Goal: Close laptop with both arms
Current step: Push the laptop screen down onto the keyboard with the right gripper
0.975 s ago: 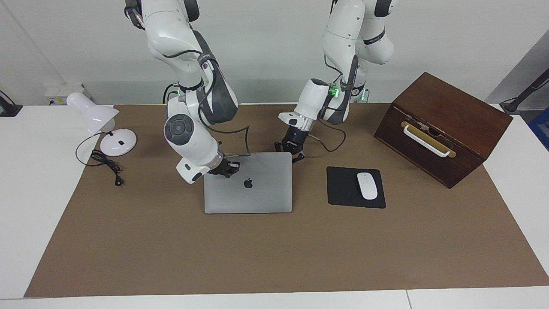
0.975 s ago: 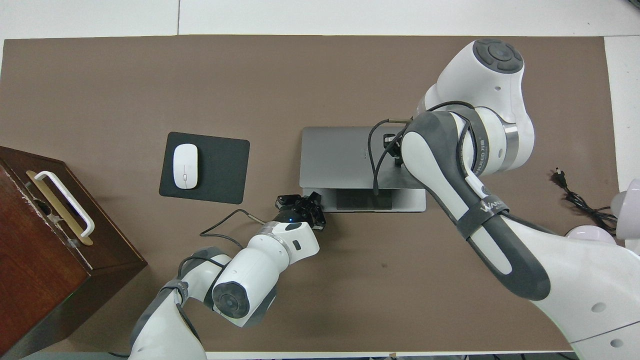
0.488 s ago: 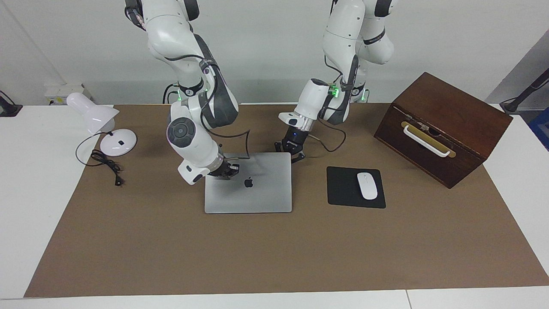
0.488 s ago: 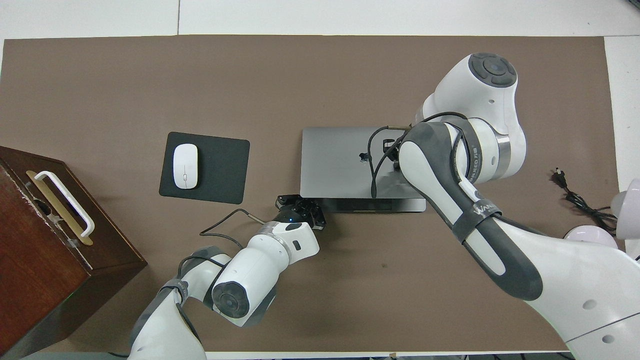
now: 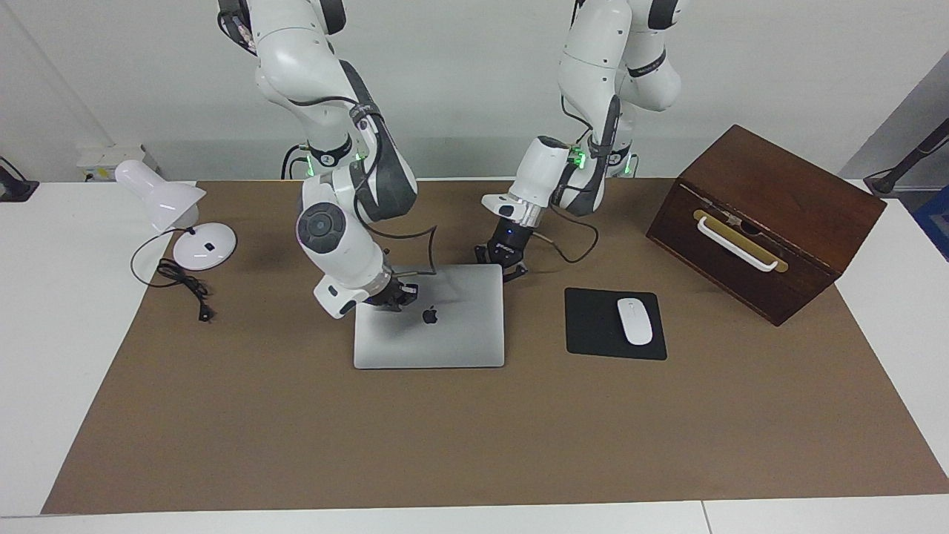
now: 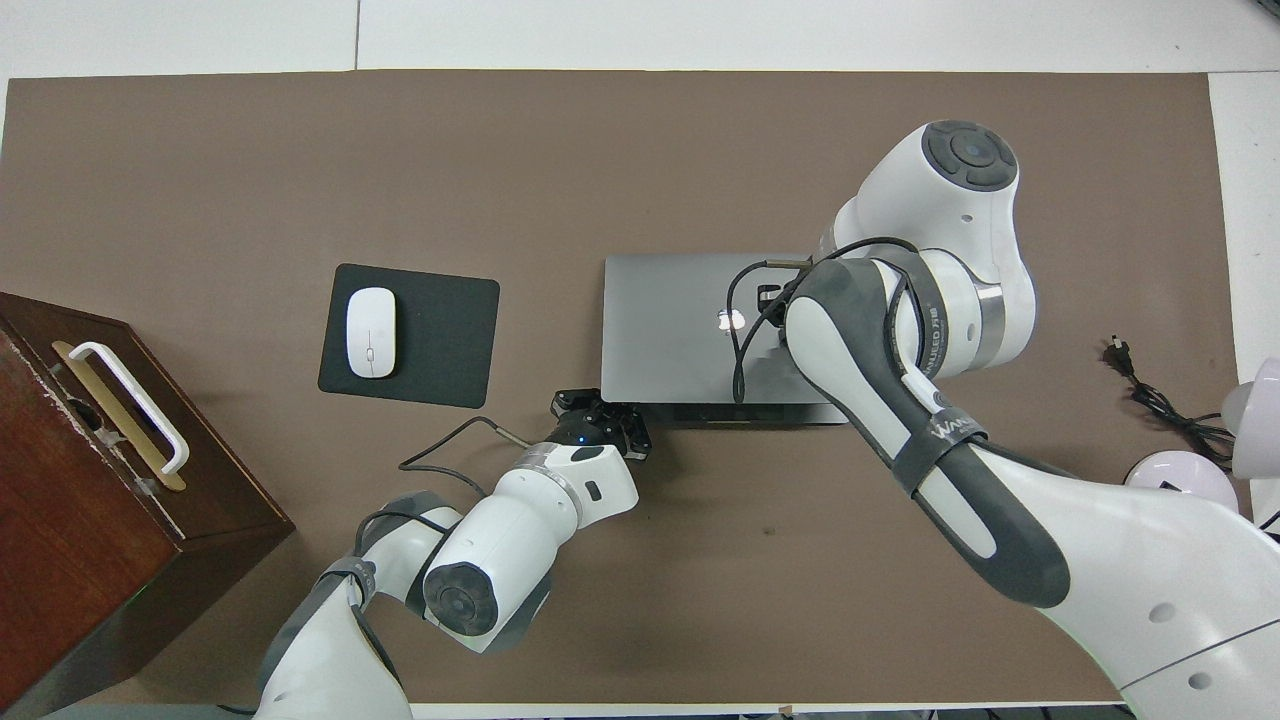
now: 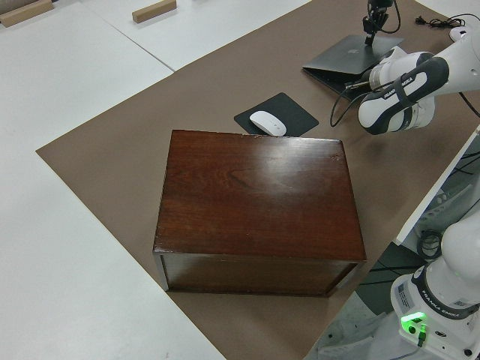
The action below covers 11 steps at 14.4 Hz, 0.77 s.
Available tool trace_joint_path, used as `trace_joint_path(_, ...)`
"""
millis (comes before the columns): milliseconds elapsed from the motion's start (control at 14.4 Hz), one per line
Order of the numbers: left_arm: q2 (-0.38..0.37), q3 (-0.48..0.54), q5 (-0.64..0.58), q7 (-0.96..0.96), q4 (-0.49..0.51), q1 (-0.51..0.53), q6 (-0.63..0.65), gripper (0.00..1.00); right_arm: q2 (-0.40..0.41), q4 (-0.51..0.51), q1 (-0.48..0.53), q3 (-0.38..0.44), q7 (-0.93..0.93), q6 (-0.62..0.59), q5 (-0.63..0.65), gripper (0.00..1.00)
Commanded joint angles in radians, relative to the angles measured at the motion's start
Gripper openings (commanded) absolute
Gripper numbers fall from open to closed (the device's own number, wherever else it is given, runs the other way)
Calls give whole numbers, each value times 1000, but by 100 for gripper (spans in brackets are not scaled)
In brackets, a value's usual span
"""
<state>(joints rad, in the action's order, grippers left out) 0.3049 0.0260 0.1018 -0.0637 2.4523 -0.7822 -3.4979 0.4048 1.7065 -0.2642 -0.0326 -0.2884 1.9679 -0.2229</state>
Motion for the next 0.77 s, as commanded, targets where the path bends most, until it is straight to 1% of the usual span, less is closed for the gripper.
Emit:
trace_joint_path(0, 14, 3, -17, 10, 43, 20, 7, 0, -27, 42, -3, -4, -8, 29, -23, 0)
trace_joint_path(348, 14, 3, -17, 9, 43, 21, 7, 0, -30, 56, -4, -4, -9, 35, -23, 0)
trace_joint_path(488, 14, 3, -17, 9, 43, 21, 7, 0, -38, 85, -4, -4, -8, 66, -23, 0)
trace_joint_path(697, 14, 3, -17, 9, 43, 21, 7, 0, -40, 90, -3, -4, -9, 72, -23, 0)
